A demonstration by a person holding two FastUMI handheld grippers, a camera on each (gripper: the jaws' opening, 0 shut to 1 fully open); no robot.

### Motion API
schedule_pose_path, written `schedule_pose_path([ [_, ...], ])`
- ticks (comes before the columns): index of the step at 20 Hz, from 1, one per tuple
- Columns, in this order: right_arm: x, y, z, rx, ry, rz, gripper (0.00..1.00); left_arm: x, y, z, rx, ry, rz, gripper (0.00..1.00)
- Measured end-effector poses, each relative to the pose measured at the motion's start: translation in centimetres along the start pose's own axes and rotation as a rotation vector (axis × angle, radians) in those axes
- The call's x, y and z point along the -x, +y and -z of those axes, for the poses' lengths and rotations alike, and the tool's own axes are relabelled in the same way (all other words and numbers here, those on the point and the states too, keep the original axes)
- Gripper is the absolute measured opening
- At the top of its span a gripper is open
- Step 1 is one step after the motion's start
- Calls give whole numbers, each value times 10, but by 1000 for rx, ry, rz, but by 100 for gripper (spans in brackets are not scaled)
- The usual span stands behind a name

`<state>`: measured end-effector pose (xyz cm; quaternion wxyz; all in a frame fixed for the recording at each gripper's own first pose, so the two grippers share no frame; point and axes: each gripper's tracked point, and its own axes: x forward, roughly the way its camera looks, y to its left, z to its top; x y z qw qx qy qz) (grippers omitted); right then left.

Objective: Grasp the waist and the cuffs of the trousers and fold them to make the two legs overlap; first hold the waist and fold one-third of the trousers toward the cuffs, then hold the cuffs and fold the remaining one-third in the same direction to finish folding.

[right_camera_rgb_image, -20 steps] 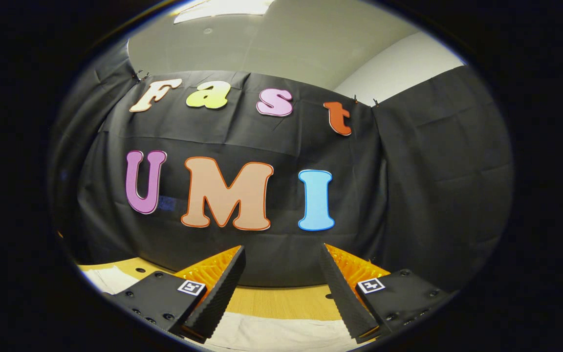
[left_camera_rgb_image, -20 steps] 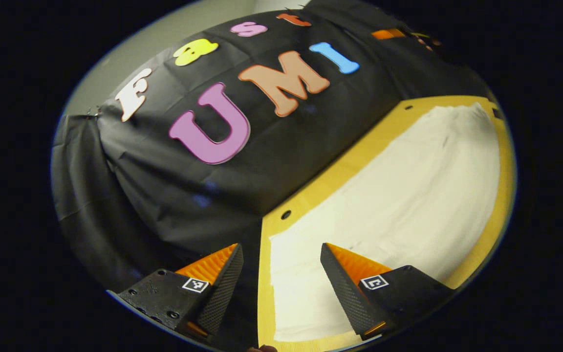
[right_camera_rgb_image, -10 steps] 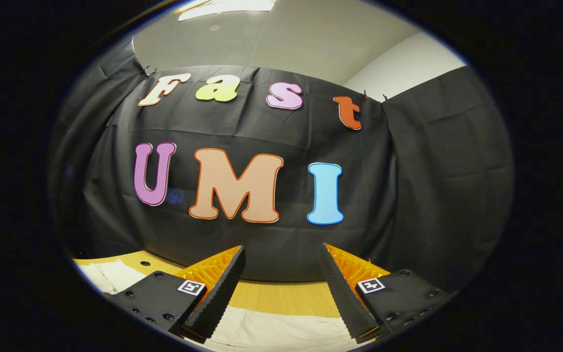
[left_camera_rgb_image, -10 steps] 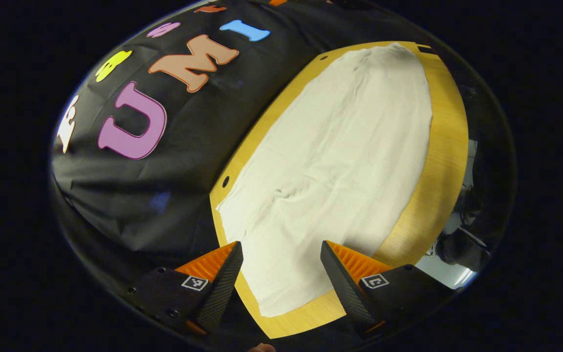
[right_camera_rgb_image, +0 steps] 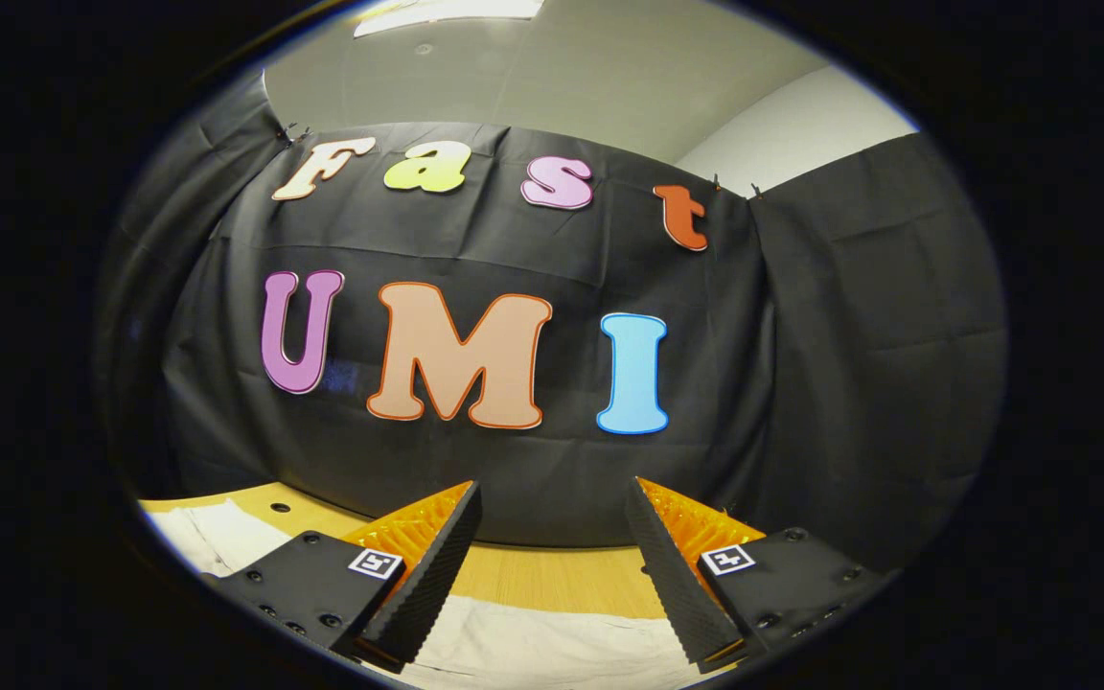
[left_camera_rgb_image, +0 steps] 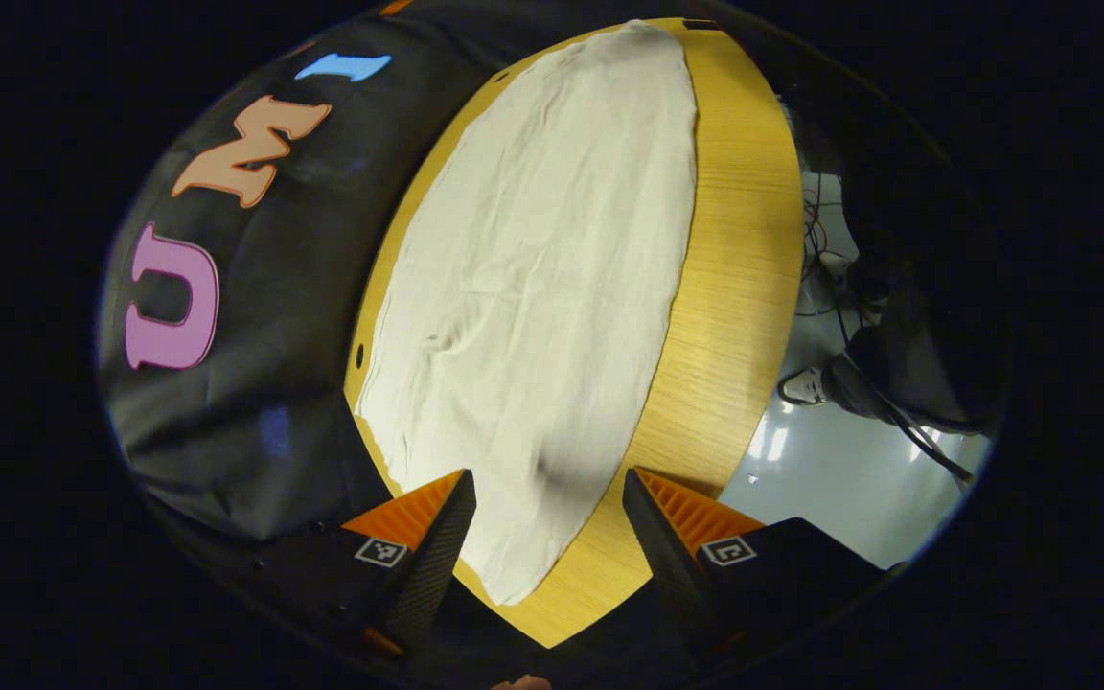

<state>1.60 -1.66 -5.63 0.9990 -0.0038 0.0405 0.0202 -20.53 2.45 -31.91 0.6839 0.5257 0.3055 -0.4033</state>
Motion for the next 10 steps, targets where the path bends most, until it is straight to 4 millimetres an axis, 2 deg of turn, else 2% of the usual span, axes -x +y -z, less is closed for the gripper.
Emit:
schedule_pose_path([
  [3, 3, -10, 5, 1, 10, 26, 97, 0, 1, -6, -55, -1, 0, 92],
  [10, 11, -18, 10, 16, 27, 54, 97, -31, 31, -12, -85, -15, -29, 92],
])
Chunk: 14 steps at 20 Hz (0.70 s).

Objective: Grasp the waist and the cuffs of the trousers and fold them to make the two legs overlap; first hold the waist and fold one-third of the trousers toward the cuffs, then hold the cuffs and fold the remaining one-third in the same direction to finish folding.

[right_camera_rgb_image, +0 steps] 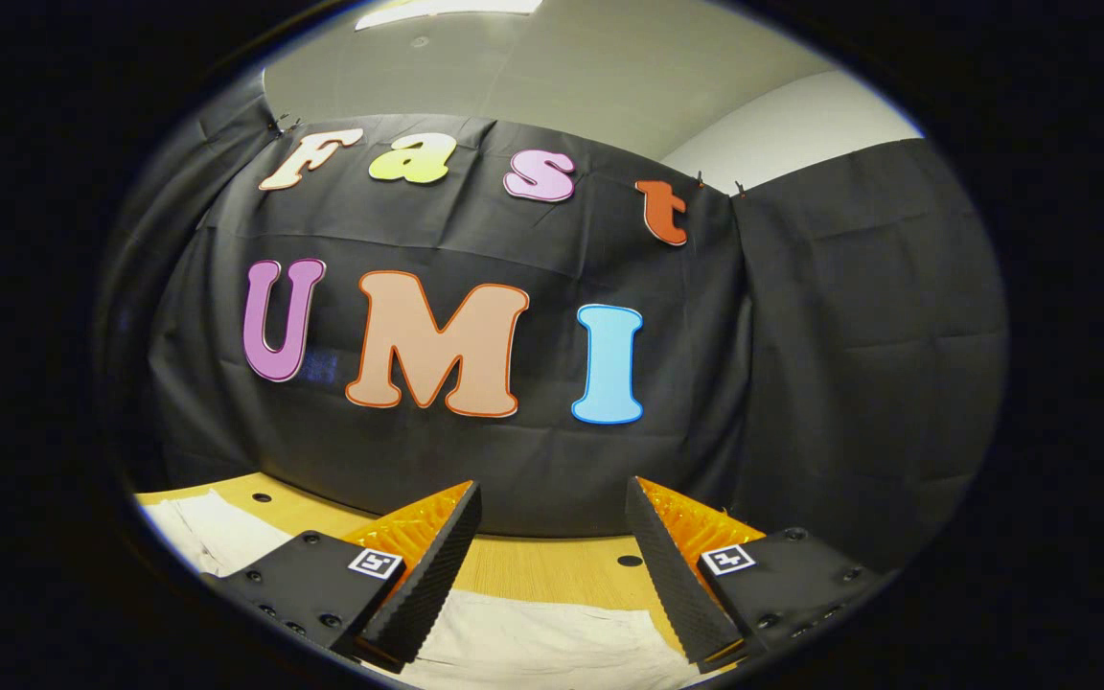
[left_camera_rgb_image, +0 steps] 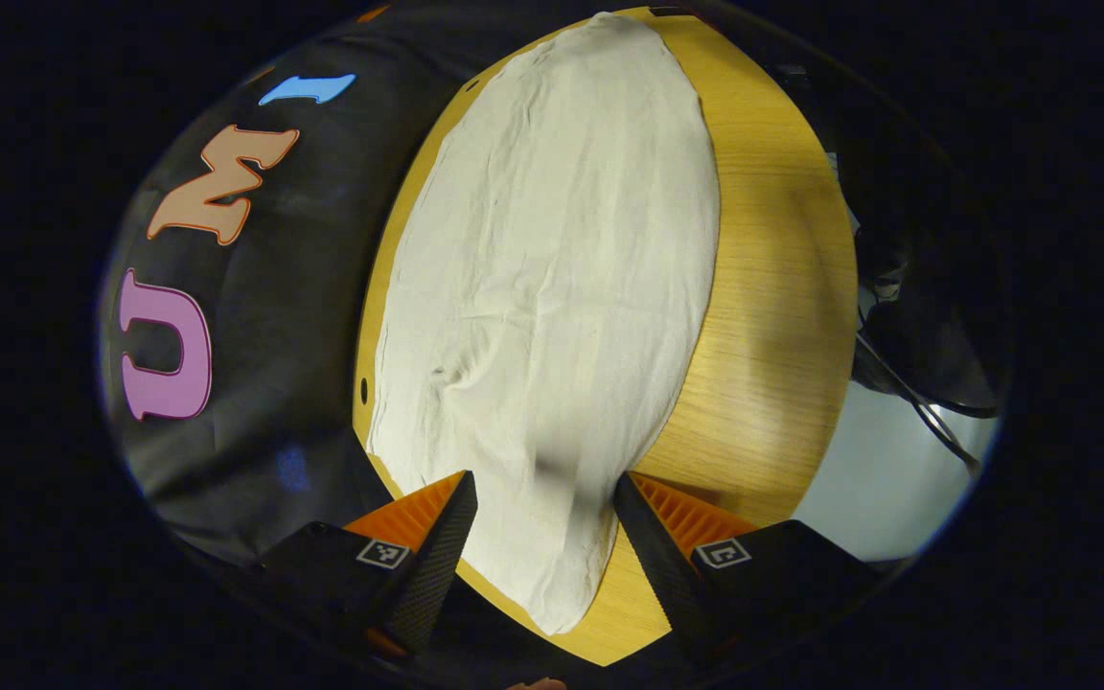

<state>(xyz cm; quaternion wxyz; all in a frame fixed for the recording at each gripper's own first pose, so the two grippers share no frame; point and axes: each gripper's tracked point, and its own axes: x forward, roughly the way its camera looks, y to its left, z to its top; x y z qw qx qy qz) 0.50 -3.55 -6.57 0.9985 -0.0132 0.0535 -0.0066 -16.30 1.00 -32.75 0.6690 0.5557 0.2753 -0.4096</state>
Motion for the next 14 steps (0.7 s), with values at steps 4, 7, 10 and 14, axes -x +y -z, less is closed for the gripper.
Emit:
schedule_pose_path([
  [4, 1, 0, 2, 13, 4, 2, 98, -12, 13, -3, -12, 0, -7, 92],
  [7, 2, 8, 16, 35, 42, -42, 97, -18, 6, -2, -6, 16, 32, 75],
  [10, 4, -1, 23, 73, 60, -46, 97, -18, -3, -2, 7, 27, 50, 47],
  [14, 9, -12, 33, 168, 77, -90, 97, -21, -12, -1, 7, 45, 63, 15],
])
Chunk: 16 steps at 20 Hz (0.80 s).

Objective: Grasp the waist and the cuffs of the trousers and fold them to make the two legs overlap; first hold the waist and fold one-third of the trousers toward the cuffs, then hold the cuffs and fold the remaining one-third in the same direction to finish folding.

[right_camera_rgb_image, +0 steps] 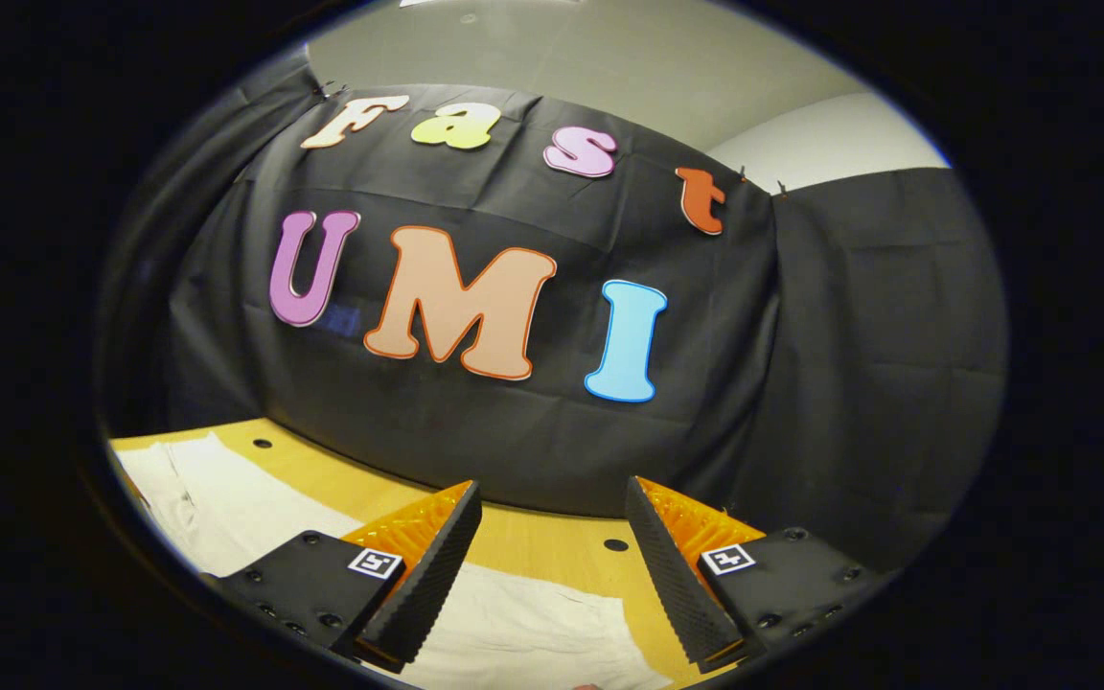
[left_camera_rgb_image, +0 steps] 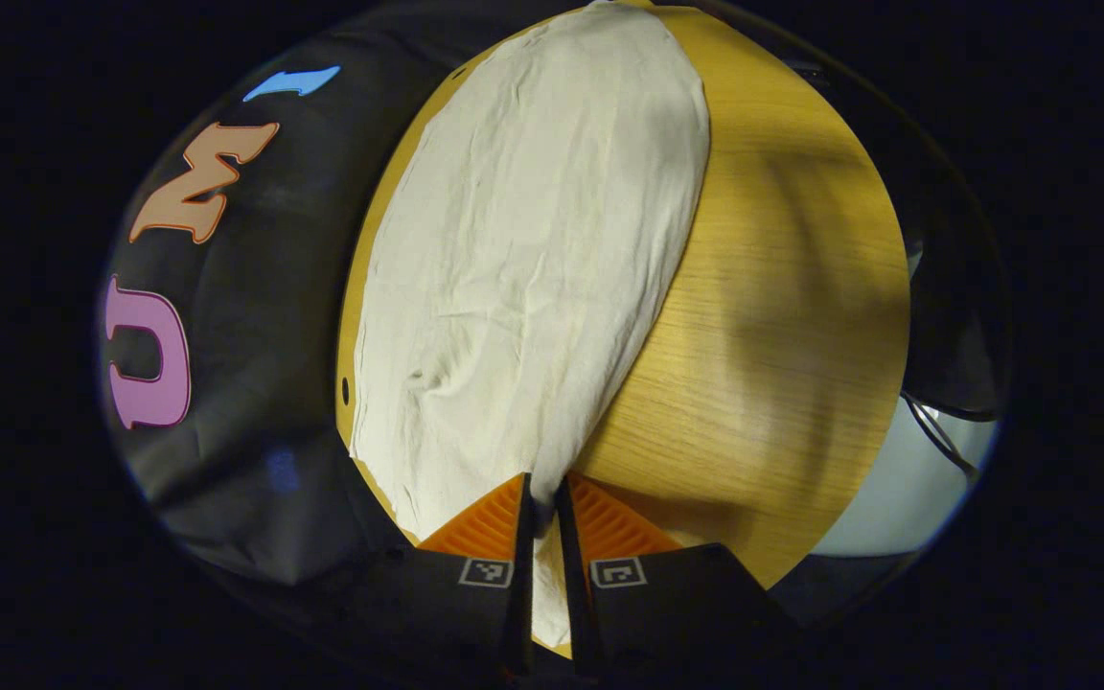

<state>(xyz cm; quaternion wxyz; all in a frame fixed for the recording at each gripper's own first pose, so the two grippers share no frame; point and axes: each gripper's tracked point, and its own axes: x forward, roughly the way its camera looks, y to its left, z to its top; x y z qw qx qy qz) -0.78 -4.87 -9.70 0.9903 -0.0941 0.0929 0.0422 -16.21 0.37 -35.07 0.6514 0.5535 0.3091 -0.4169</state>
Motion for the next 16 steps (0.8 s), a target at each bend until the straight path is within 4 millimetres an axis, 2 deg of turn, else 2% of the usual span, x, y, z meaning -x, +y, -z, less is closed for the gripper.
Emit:
schedule_pose_path([
  [2, 5, -11, 10, 57, 17, -14, 98, 0, -3, 0, 26, 9, 1, 3],
  [9, 31, -37, 71, 262, 130, -67, 98, -1, -1, -1, 58, 13, -31, 0],
  [12, 45, -38, 99, 349, 177, -116, 97, -1, 0, -1, 57, 17, -43, 0],
  [16, 72, -22, 140, 491, 230, -236, 97, -3, 0, -1, 52, 25, -63, 0],
])
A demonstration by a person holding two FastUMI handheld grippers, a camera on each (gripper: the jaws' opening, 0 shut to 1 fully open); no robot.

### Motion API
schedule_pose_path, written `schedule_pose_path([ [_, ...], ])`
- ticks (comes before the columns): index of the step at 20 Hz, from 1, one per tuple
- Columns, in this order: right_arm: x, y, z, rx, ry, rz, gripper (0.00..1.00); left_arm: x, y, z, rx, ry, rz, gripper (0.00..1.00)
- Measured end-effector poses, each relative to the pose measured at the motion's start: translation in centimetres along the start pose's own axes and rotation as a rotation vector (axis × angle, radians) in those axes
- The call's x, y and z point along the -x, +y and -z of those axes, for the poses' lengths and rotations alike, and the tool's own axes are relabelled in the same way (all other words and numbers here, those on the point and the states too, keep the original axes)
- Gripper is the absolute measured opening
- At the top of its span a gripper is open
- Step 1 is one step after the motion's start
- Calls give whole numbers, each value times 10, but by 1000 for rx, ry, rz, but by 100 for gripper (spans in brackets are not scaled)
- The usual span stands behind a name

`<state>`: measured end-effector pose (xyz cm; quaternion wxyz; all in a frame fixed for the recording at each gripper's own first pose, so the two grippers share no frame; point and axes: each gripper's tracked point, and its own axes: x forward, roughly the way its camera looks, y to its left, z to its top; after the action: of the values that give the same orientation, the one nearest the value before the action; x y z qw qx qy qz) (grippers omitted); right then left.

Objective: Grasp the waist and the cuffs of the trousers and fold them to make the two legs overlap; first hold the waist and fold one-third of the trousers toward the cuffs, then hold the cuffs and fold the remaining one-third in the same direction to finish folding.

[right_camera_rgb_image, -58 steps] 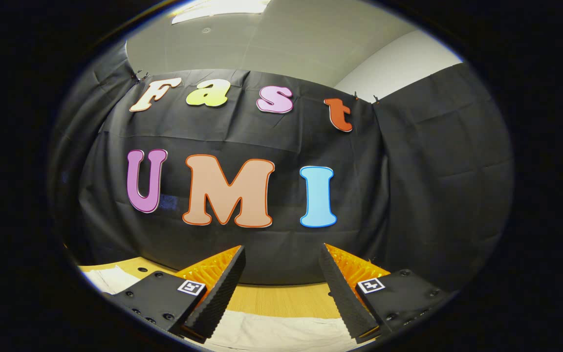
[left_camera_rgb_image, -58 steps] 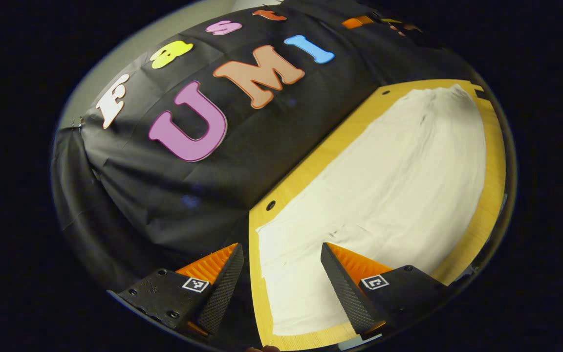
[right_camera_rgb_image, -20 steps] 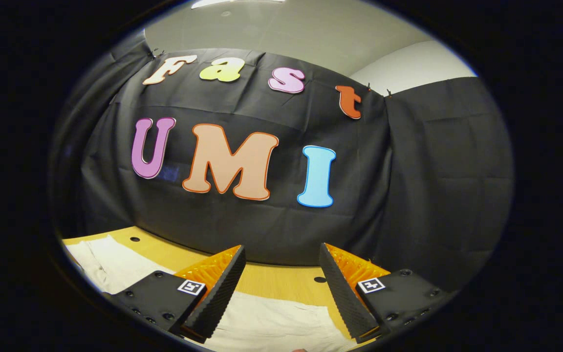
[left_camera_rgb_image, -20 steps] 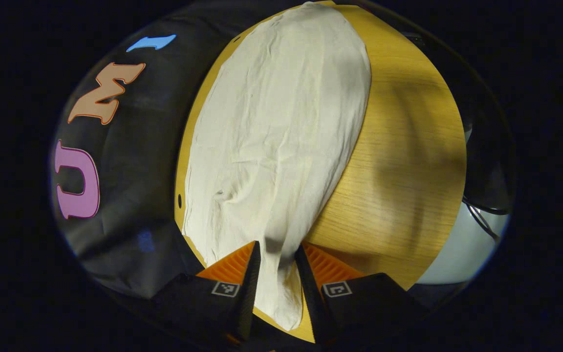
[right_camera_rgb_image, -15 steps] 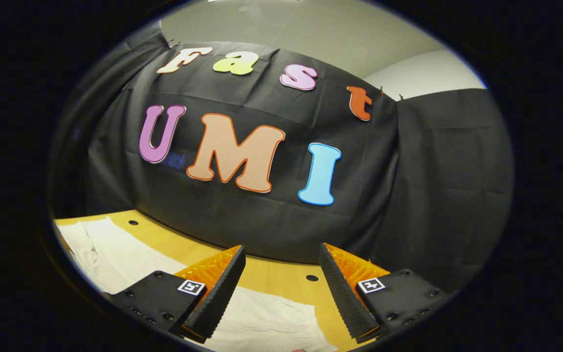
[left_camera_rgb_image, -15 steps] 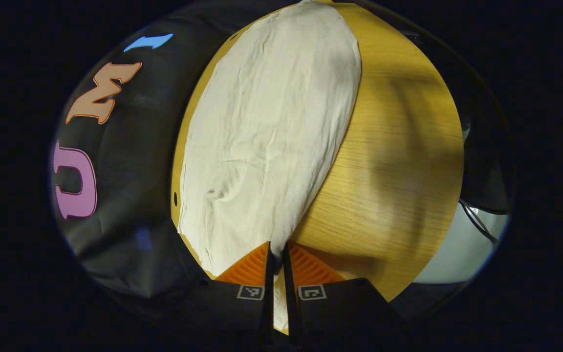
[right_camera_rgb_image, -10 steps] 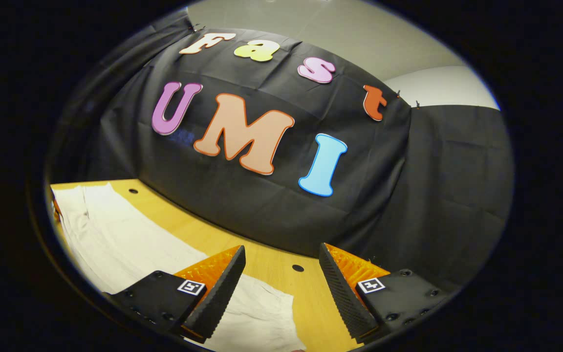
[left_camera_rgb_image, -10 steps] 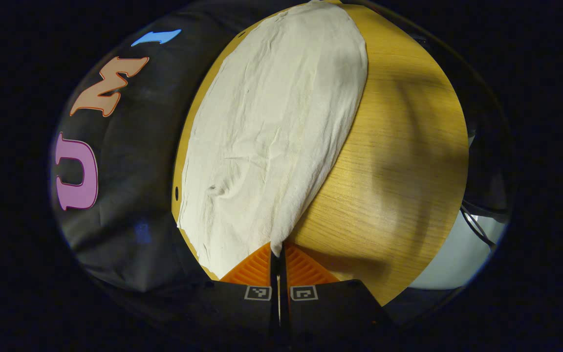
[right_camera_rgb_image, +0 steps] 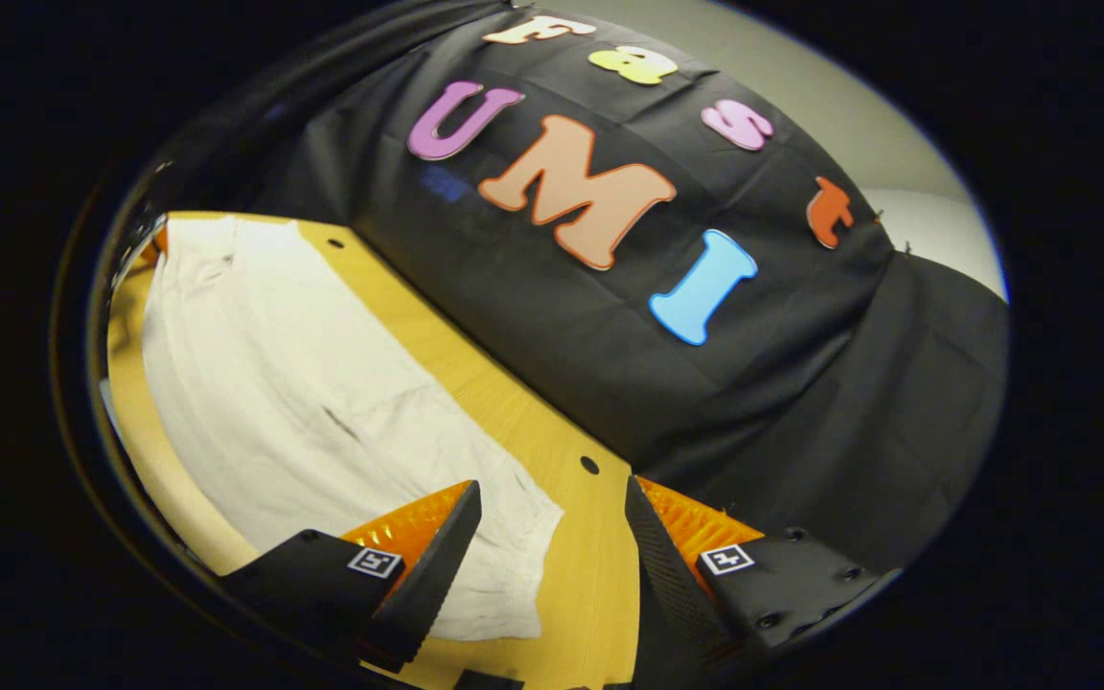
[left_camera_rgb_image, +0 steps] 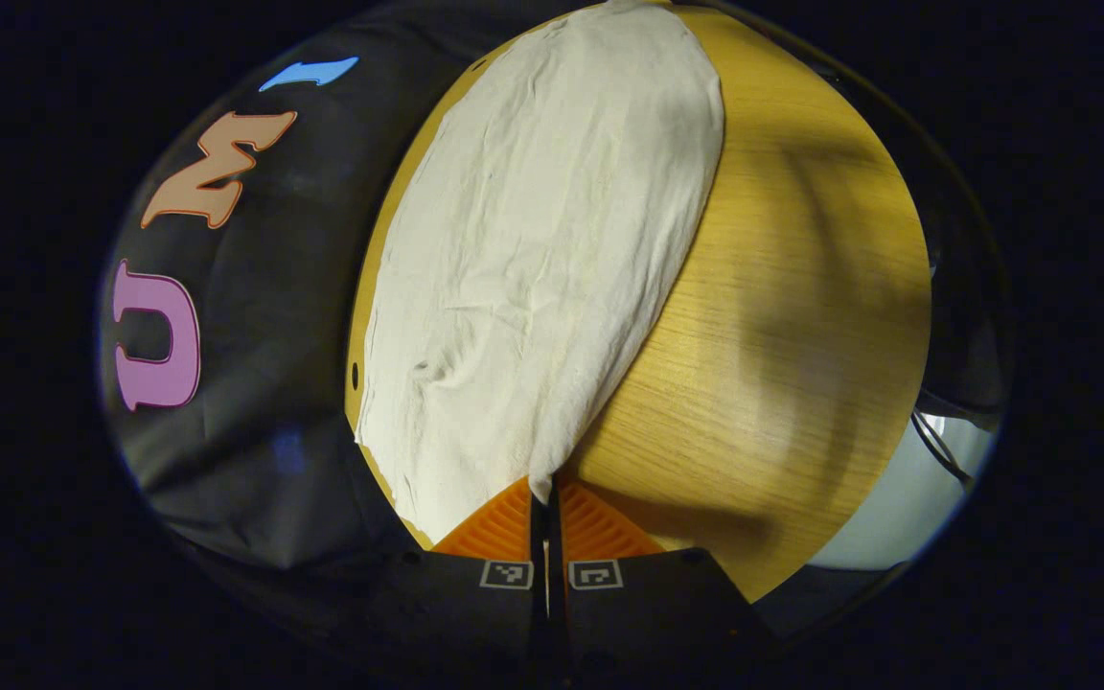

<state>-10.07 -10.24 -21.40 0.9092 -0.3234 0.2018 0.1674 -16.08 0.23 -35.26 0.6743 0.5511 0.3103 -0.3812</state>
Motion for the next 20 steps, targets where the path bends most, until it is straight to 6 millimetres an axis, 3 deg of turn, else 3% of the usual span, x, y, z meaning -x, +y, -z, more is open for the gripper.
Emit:
schedule_pose_path([
  [5, 6, 51, 43, 136, 79, -164, 97, 0, 0, 0, 9, 6, -23, 0],
  [8, 12, 71, 65, 223, 115, -225, 97, -1, 0, -1, 3, 8, -46, 0],
  [12, 10, 85, 92, 385, 142, -266, 97, -1, -1, -1, 0, 8, -53, 0],
  [20, 13, 107, 134, 501, 244, -374, 99, -2, 0, -1, -9, 7, -67, 0],
])
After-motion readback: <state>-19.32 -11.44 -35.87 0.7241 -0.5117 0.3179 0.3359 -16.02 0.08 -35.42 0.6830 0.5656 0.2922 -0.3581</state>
